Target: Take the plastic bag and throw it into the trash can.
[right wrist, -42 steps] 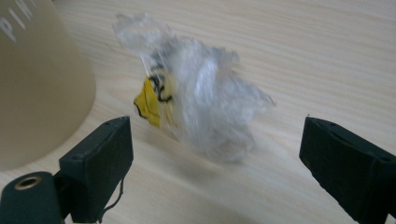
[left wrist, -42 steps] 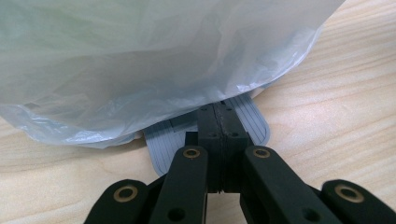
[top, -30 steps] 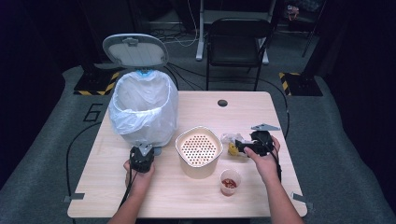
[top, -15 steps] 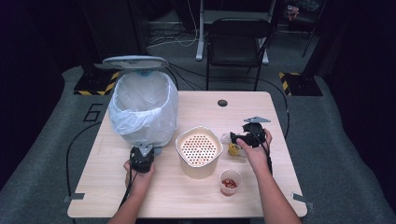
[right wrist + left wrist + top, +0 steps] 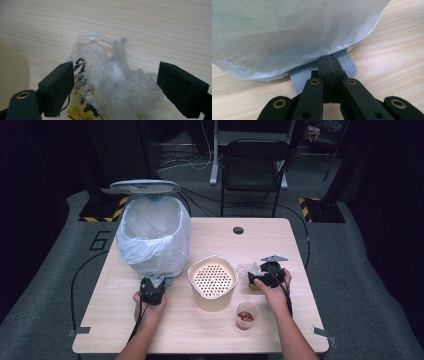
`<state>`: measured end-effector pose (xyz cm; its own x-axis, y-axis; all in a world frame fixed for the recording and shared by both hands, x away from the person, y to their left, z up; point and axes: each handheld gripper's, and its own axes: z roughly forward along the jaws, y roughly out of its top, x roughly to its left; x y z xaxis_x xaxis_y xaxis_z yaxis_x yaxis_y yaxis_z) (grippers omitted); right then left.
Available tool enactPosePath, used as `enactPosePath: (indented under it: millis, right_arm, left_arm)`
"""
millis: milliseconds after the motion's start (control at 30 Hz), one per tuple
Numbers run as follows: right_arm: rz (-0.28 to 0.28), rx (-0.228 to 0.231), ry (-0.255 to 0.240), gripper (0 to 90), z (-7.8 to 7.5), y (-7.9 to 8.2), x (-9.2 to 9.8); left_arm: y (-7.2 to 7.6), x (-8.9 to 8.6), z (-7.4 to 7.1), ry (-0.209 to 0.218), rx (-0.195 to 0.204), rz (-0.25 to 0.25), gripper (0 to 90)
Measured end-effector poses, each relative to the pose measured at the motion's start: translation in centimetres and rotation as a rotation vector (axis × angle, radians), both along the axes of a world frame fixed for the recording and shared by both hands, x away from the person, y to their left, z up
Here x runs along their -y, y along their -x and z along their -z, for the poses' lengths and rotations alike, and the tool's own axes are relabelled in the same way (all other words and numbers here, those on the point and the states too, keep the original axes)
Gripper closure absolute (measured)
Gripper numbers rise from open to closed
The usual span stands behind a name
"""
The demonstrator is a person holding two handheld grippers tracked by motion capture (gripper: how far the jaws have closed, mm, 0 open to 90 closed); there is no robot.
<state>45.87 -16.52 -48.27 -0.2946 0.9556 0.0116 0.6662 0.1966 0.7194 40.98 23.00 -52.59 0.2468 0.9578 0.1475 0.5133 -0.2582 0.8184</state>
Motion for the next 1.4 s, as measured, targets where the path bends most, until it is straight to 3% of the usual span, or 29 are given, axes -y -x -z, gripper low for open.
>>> enactPosePath:
  millis: [300,667,833,933,1100,1233,1400]
  right_arm:
    - [-0.001,-0.021,0.006,14.7,1.6,1.0,0.4]
    - [-0.029,-0.033,0.014,26.0,2.8,1.3,0.5]
    - [-0.076,-0.023,0.031,46.9,3.0,1.7,0.4]
    - [-0.100,-0.021,0.016,57.8,2.7,1.6,0.5]
    - [-0.139,-0.018,-0.034,73.7,1.2,1.5,1.4]
    - [-0.165,-0.006,-0.036,77.3,-0.6,1.5,1.7]
    - [-0.171,0.007,-0.035,79.9,-1.7,1.5,1.7]
  left_arm:
    - [0.0,-0.1,0.0,0.012,0.000,0.006,90.0]
    - [0.0,-0.2,0.0,0.014,0.000,0.007,90.0]
    - [0.0,-0.3,-0.1,0.015,-0.014,0.012,90.0]
    - [-0.1,-0.2,0.0,0.016,0.000,0.008,90.0]
    - [0.0,-0.2,0.0,0.015,-0.009,0.012,90.0]
    - [0.0,-0.1,0.0,0.007,-0.006,0.008,90.0]
    - [0.0,-0.1,0.0,0.002,-0.006,0.008,90.0]
